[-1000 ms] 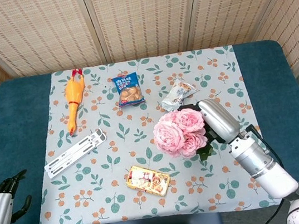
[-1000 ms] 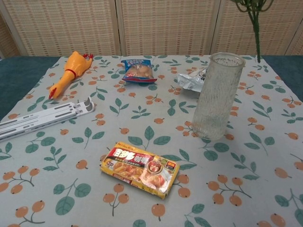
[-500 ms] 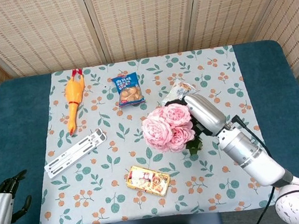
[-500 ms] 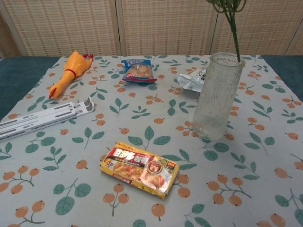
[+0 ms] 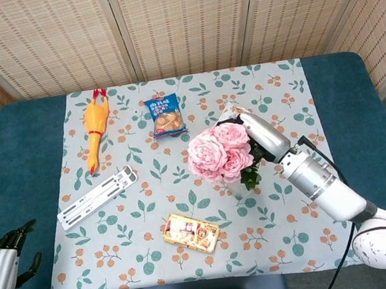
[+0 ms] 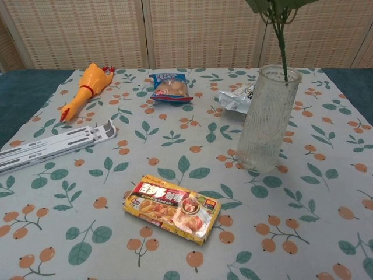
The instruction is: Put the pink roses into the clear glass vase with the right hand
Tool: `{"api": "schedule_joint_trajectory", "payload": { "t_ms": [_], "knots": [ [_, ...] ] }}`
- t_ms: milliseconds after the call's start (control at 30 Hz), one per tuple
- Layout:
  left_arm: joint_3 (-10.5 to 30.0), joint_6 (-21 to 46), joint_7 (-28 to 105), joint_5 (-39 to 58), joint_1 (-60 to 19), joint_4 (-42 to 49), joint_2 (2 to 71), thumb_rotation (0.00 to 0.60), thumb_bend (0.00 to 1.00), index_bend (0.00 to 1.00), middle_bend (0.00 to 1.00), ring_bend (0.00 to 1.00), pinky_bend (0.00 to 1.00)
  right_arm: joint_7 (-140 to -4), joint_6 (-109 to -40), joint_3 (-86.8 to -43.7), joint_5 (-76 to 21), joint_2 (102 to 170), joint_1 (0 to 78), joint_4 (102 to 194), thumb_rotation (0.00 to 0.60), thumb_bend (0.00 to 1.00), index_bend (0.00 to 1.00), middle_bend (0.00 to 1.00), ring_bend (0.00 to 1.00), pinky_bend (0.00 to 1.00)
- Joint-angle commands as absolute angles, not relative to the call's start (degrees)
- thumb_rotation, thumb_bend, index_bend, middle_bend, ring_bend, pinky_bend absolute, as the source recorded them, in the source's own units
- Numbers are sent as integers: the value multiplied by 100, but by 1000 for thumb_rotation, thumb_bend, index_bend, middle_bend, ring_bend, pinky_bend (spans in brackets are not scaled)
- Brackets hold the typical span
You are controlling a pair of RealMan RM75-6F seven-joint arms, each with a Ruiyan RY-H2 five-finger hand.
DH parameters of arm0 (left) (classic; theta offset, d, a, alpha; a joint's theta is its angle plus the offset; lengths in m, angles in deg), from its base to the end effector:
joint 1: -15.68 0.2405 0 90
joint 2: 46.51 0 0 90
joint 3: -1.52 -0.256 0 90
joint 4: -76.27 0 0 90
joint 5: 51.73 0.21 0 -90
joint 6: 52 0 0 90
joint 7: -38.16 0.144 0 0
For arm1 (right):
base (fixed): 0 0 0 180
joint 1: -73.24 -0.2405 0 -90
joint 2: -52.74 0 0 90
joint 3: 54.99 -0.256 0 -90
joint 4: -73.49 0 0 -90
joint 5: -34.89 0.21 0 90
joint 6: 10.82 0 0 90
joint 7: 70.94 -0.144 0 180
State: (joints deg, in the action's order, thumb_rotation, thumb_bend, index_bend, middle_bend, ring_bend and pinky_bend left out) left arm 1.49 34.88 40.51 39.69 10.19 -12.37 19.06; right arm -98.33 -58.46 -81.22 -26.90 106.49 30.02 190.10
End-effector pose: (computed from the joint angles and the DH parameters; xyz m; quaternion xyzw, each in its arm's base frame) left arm -0.3094 0.1740 0.1486 -0.6416 -0.3442 -0.3794 0.5709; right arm -0.0455 -0.3383 0.1557 0.5817 -0.5630 0.5602 0.1755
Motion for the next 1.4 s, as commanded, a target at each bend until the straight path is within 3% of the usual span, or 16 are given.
{"api": "schedule_joint_trajectory", "payload": {
  "t_ms": [33, 367, 433, 600, 700, 833, 1033, 1167, 1267, 1400],
  "knots": [
    [149, 3494, 4053, 3970, 1023, -1239, 1905, 600, 370, 167, 298, 303, 460, -10457, -5586, -8064, -3089, 10717, 3146, 18594, 600, 718, 912, 1000, 1000, 1000],
    [145, 3462, 4055, 3965, 1011, -1236, 1910, 600, 371, 166, 298, 303, 460, -11706, -5489, -7899, -3661, 11048, 3352, 17674, 600, 707, 903, 1000, 1000, 1000],
    [143, 3449, 4059, 3959, 1007, -1234, 1913, 600, 371, 166, 298, 303, 460, -11856, -5521, -7836, -3765, 11156, 3379, 17503, 600, 615, 807, 1000, 1000, 1000],
    [132, 3418, 4074, 3964, 995, -1240, 1913, 600, 371, 166, 299, 306, 460, -12181, -5397, -7674, -4035, 11264, 3363, 17201, 600, 288, 445, 1000, 1000, 1000],
    [120, 3405, 4078, 3977, 990, -1252, 1910, 600, 371, 167, 300, 311, 463, -12304, -5313, -7570, -4165, 11338, 3323, 17033, 600, 167, 289, 1000, 1000, 1000],
    [121, 3400, 4095, 3966, 991, -1255, 1910, 600, 371, 166, 300, 327, 476, -12363, -5304, -7459, -4304, 11413, 3291, 16914, 600, 72, 125, 1000, 1000, 1000],
    [132, 3415, 4055, 3958, 992, -1228, 1913, 600, 371, 167, 301, 328, 478, -12004, -5578, -7298, -4543, 11276, 3392, 16996, 600, 34, 30, 991, 1000, 999],
    [131, 3423, 4048, 3960, 995, -1227, 1915, 600, 370, 166, 304, 328, 477, -11666, -5822, -7210, -4635, 11008, 3545, 17269, 600, 27, 16, 865, 968, 981],
    [129, 3428, 4018, 3971, 994, -1217, 1916, 600, 370, 166, 307, 327, 478, -11413, -6394, -7113, -4929, 10761, 3859, 17551, 600, 21, 12, 718, 903, 941],
    [136, 3400, 3966, 3934, 989, -1179, 1922, 600, 370, 166, 309, 328, 478, -10286, -8031, -6644, -5891, 10556, 4830, 17735, 600, 17, 11, 547, 653, 901]
  ]
}}
